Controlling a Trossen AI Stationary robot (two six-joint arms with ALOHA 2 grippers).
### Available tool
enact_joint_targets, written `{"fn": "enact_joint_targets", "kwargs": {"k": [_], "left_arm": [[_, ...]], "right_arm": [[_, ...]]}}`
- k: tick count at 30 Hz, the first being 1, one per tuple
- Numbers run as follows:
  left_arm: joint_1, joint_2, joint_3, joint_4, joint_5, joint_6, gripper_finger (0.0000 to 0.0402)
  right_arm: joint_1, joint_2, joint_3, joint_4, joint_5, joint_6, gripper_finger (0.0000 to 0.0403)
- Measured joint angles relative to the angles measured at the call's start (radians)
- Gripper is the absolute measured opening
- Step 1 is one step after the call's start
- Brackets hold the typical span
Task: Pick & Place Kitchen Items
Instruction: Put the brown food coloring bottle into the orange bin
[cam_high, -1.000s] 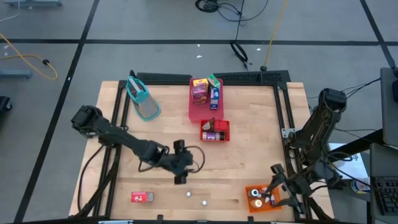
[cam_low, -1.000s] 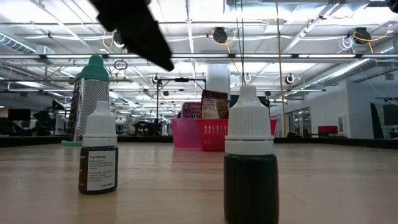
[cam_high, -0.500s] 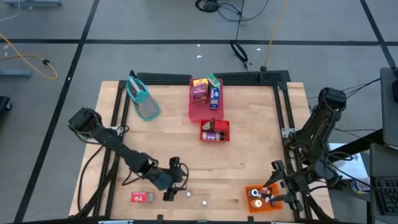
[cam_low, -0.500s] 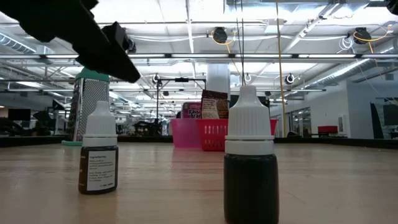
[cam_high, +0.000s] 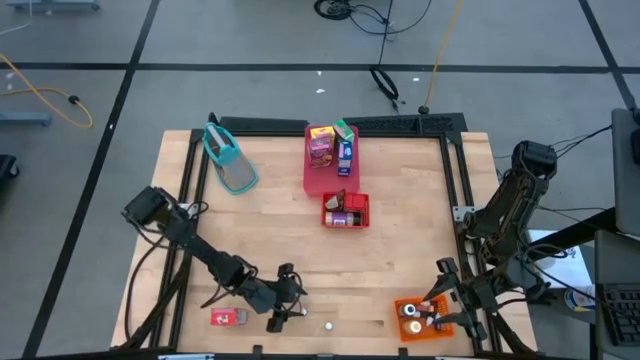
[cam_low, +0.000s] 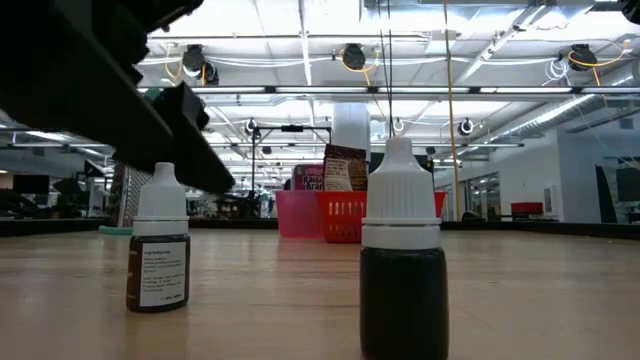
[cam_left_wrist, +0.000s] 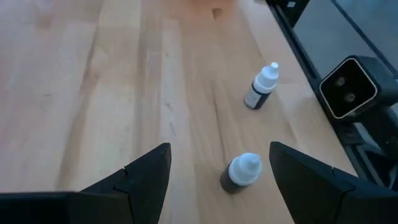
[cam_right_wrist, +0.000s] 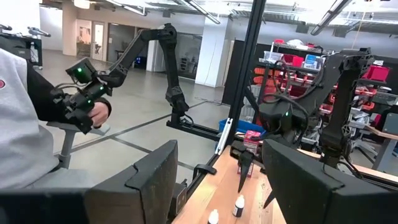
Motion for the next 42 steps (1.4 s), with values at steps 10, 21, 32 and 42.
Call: {"fn": "enact_joint_targets", "kwargs": {"k": [10,21,32,42], "left_arm": [[-0.001,0.082,0.001,0.086,0.073,-0.038,0.0273],[-0.001,0.082,0.001,0.091,0.074,-0.01,0.0201],[0.0,0.082,0.001,0.108,0.109,0.035,0.0052],[0.014,0.082,0.002,0.113,0.109,0.035,0.004]], "right_arm": [[0.0,0.0,0.0,-0.002,0.0,0.0,0.0224],[0.0,0.0,0.0,-0.008,0.0,0.0,0.0222],[0.0,0.0,0.0,-0.009,0.0,0.003,0.0221],[0.0,0.0,0.0,-0.033,0.0,0.027,0.0219]]}}
